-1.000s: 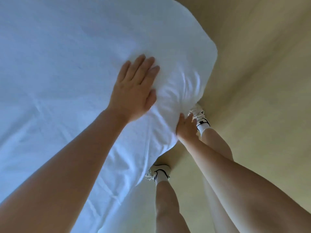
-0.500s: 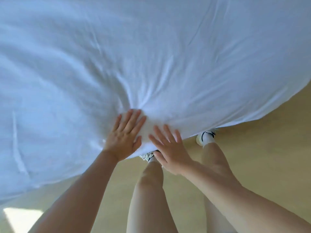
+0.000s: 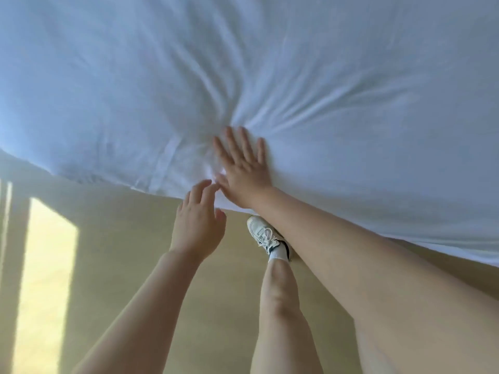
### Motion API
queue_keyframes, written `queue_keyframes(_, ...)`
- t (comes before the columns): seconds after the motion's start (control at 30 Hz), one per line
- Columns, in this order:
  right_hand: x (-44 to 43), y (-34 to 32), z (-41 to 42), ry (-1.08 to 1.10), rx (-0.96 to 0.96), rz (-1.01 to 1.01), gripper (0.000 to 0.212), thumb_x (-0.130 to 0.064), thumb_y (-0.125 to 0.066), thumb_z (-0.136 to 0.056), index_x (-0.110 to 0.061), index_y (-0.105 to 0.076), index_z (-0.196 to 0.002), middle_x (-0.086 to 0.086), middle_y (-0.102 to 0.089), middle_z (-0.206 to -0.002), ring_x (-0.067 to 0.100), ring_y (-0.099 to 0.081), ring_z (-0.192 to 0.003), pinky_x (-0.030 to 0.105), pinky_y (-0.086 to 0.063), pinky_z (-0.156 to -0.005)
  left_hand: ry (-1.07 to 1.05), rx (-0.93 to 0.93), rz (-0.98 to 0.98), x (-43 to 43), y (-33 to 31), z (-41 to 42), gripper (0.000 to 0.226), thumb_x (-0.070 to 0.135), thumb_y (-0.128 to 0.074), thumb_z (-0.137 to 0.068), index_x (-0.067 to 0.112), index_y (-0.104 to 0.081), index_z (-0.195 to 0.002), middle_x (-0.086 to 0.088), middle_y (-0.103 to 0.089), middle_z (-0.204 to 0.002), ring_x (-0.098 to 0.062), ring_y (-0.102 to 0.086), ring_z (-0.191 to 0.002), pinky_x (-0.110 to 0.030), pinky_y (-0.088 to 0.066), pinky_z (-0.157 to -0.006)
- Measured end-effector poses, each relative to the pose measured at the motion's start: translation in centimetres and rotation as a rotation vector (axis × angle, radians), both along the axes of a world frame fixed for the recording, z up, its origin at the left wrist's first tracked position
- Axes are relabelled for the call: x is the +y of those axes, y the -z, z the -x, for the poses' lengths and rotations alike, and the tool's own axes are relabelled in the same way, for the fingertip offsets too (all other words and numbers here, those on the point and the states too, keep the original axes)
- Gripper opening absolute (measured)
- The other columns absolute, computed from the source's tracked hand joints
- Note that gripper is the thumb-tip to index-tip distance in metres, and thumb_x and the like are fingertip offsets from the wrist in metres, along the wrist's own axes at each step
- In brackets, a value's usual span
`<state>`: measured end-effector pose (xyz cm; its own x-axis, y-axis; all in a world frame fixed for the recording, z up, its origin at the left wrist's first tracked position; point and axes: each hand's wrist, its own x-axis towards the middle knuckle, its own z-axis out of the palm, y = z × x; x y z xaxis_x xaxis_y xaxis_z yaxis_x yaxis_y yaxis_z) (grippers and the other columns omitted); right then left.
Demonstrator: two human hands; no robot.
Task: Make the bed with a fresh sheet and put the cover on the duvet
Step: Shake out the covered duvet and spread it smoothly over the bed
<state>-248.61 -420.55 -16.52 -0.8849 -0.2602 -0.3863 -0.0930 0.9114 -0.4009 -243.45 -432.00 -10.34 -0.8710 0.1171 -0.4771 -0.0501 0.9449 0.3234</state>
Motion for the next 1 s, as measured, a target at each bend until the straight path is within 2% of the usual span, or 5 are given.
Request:
queue_keyframes(0.13, 1.4, -2.0, 2.0, 0.092, 0.240, 0.310, 0.060, -0.020, -0.051, -0.090, -0.004, -0.032, -0.145, 0.020, -0.019, -0.155, 0.040, -0.012, -0.144, 0.047, -0.011, -0.113, -0.185, -0.024, -0.028, -4.2, -0.8, -0.2, 0.047, -0.001, -0.049, -0.085, 0.007, -0.048, -0.131, -0.009, -0.041, -0.140, -0.031, -0.043, -0.123, -0.038, -0.034, -0.100)
queue_keyframes(0.27, 3.8, -1.5, 5.4, 0.453, 0.255, -0.085, 0.066, -0.029, -0.048, -0.092, -0.006, -0.022, -0.148, 0.018, -0.014, -0.157, 0.037, -0.010, -0.145, 0.047, -0.006, -0.115, -0.215, -0.041, -0.070, -6.6, -1.1, -0.1, 0.049, 0.004, -0.049, -0.086, 0.010, -0.044, -0.135, -0.006, -0.039, -0.142, -0.027, -0.040, -0.126, -0.035, -0.033, -0.101)
queue_keyframes(0.53, -13.7, -1.6, 5.6, -0.361, -0.078, 0.054, 0.066, -0.037, -0.039, -0.096, -0.022, -0.006, -0.152, 0.001, 0.006, -0.160, 0.021, 0.011, -0.146, 0.041, 0.008, -0.115, -0.286, 0.002, -0.028, -12.9, -2.9, 2.8, 0.050, 0.006, -0.050, -0.086, 0.014, -0.044, -0.135, -0.005, -0.039, -0.141, -0.029, -0.041, -0.124, -0.033, -0.031, -0.100)
queue_keyframes(0.73, -8.5, -4.2, 9.3, 0.057, 0.321, 0.138, 0.056, -0.009, -0.062, -0.081, 0.007, -0.047, -0.132, 0.030, -0.037, -0.143, 0.050, -0.030, -0.134, 0.059, -0.024, -0.109, -0.292, -0.043, -0.009, -14.6, -2.7, 9.1, 0.053, 0.014, -0.045, -0.092, 0.019, -0.033, -0.144, 0.000, -0.027, -0.152, -0.021, -0.027, -0.137, -0.035, -0.025, -0.107)
queue_keyframes(1.0, -16.5, -0.8, 21.4, -0.129, 0.156, -0.095, 0.063, -0.046, -0.026, -0.096, -0.021, -0.001, -0.149, 0.011, -0.002, -0.159, 0.031, 0.004, -0.146, 0.044, 0.020, -0.110, -0.277, 0.087, -0.057, -16.5, 2.1, 22.5, 0.055, 0.038, -0.029, -0.099, 0.027, -0.014, -0.151, 0.005, -0.001, -0.160, -0.011, 0.009, -0.146, -0.035, 0.009, -0.113)
